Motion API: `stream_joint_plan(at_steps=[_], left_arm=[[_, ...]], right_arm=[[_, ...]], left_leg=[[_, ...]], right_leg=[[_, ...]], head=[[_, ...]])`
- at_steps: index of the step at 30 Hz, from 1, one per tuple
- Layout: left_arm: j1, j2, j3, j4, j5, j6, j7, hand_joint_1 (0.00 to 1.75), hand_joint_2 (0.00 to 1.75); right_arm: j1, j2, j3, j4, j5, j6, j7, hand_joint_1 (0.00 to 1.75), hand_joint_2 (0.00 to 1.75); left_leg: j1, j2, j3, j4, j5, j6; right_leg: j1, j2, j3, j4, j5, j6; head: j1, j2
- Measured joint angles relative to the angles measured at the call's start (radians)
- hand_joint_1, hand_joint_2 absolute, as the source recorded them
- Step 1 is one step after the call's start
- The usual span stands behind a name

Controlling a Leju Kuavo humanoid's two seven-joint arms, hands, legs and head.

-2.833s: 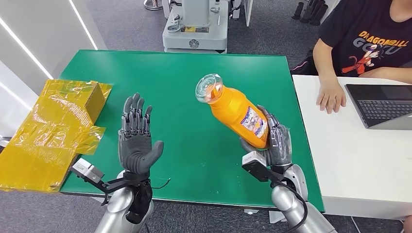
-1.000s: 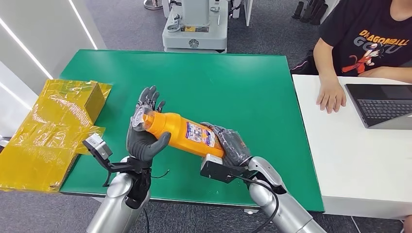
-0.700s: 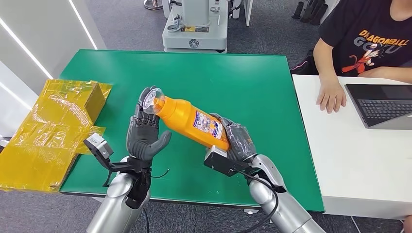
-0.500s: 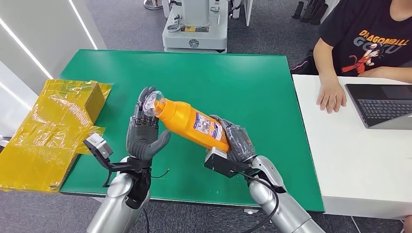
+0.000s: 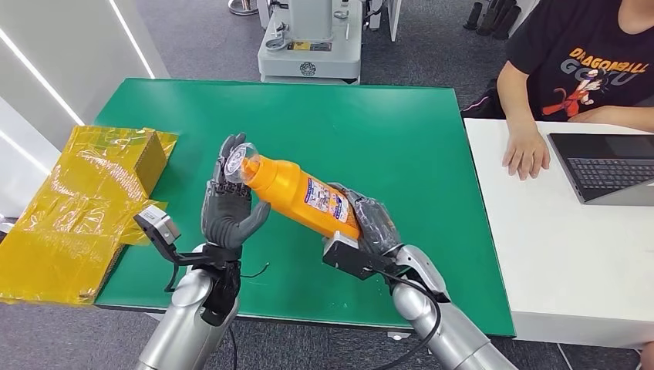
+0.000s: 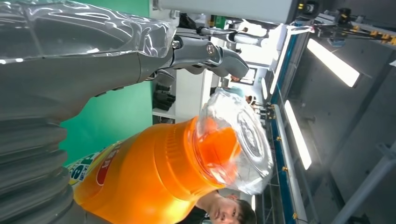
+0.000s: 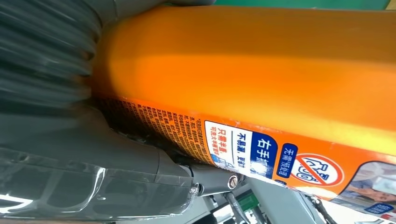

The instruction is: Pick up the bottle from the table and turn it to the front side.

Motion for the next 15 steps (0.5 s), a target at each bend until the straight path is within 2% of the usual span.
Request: stream_joint_plan(at_steps=[10, 15], left_arm=[[-0.009, -0.008, -0.002, 0.009, -0.014, -0.025, 0.005, 0.00, 1.75], [-0.011, -0.010, -0.002, 0.010, -0.016, -0.029, 0.006, 0.00, 1.75]], right_arm=[[0.005, 0.008, 0.012, -0.008, -0.015, 0.030, -0.076, 1.75, 1.75], [0.013, 0.008, 0.017, -0.026, -0.024, 0.134, -0.050, 1.75, 1.75]], left_leg=[[0.000, 0.000, 0.000, 0.000, 0.000, 0.000], [0.000, 0.000, 0.000, 0.000, 0.000, 0.000]], right_leg=[[0.000, 0.000, 0.000, 0.000, 0.000, 0.000], [0.000, 0.000, 0.000, 0.000, 0.000, 0.000]], head=[[0.000, 0.000], [0.000, 0.000]])
